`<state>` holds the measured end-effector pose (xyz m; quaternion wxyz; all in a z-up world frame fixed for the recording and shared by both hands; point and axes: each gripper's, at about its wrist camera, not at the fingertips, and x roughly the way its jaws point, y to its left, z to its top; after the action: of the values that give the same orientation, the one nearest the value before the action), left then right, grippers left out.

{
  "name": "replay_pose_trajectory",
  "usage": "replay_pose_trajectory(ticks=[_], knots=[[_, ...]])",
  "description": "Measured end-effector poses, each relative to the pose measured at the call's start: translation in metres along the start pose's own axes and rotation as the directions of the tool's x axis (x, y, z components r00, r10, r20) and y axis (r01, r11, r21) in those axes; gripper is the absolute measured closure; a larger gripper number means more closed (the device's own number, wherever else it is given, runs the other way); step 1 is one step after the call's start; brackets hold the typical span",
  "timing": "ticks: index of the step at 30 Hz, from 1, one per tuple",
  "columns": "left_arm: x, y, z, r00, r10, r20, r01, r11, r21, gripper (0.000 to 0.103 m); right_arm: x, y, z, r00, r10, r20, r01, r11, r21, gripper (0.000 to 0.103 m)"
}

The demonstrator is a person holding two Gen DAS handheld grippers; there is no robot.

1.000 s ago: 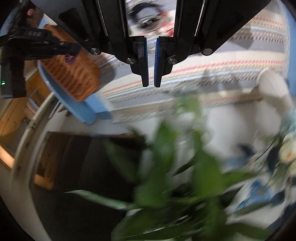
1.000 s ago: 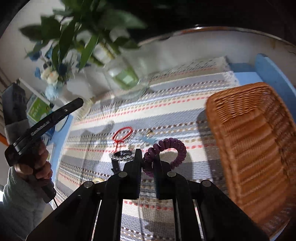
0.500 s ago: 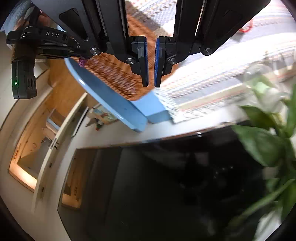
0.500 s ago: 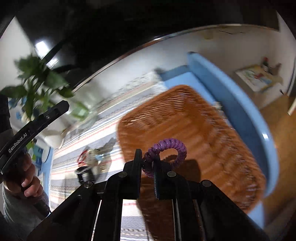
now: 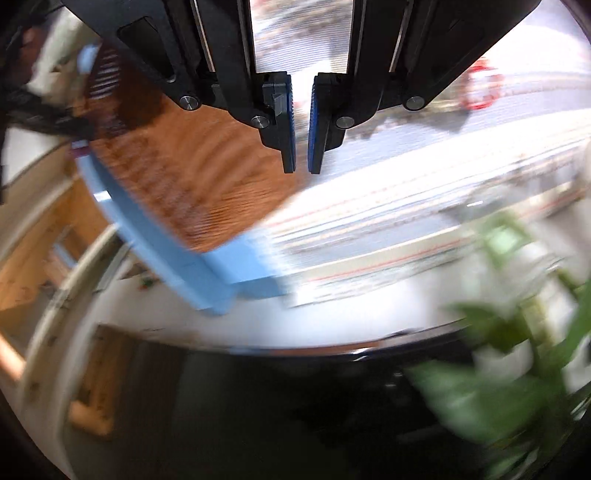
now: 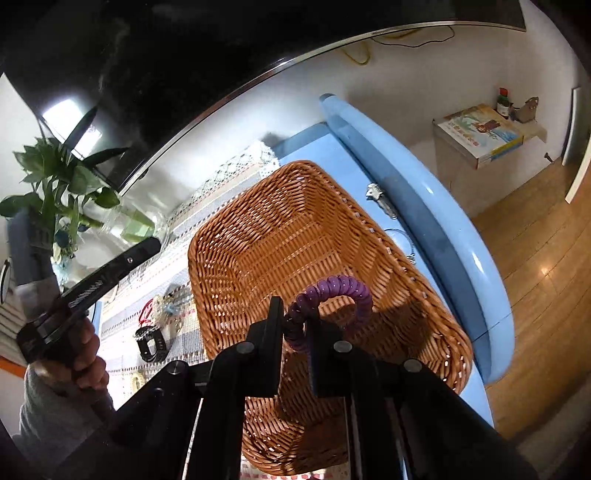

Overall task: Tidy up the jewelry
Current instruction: 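Carry the purple coil over the wicker basket with the right tool while the left tool reaches the bracelet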

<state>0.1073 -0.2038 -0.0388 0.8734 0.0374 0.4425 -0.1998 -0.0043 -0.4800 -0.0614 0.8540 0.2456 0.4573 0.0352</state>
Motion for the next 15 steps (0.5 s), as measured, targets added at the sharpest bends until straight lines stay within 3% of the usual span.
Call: replay_pose_trajectory(ticks=[1,3,4,9,12,15], knots=[[0.000,0.012,-0.002,0.999,0.037,-0.006,-0.037,0.999,-0.002,0.087,0.001,0.002,0.000,1.000,0.009,-0.003,-0.009,1.000,-0.004,0.090],[0.007,0.044,-0.010,0.995,0.094,-0.034,-0.094,0.995,-0.009,0.055,0.003,0.004,0.000,1.000,0.025,-0.009,-0.025,1.000,-0.006,0.090],[0.014,0.060,-0.012,0.991,0.111,-0.070,-0.113,0.994,-0.014,0.052,0.004,0.005,0.000,0.999,0.039,-0.014,-0.039,0.999,-0.005,0.090],[0.043,0.102,-0.030,0.965,0.095,-0.243,-0.111,0.993,-0.050,0.051,0.012,0.015,-0.003,0.997,0.067,-0.039,-0.068,0.998,-0.017,0.089],[0.054,0.092,-0.044,0.956,0.121,-0.265,-0.121,0.993,0.017,0.050,0.015,0.017,-0.005,0.996,0.075,-0.046,-0.076,0.997,-0.005,0.089],[0.051,0.080,-0.049,0.965,0.137,-0.223,-0.122,0.989,0.083,0.049,0.018,0.019,-0.006,0.996,0.071,-0.050,-0.071,0.997,0.005,0.089]])
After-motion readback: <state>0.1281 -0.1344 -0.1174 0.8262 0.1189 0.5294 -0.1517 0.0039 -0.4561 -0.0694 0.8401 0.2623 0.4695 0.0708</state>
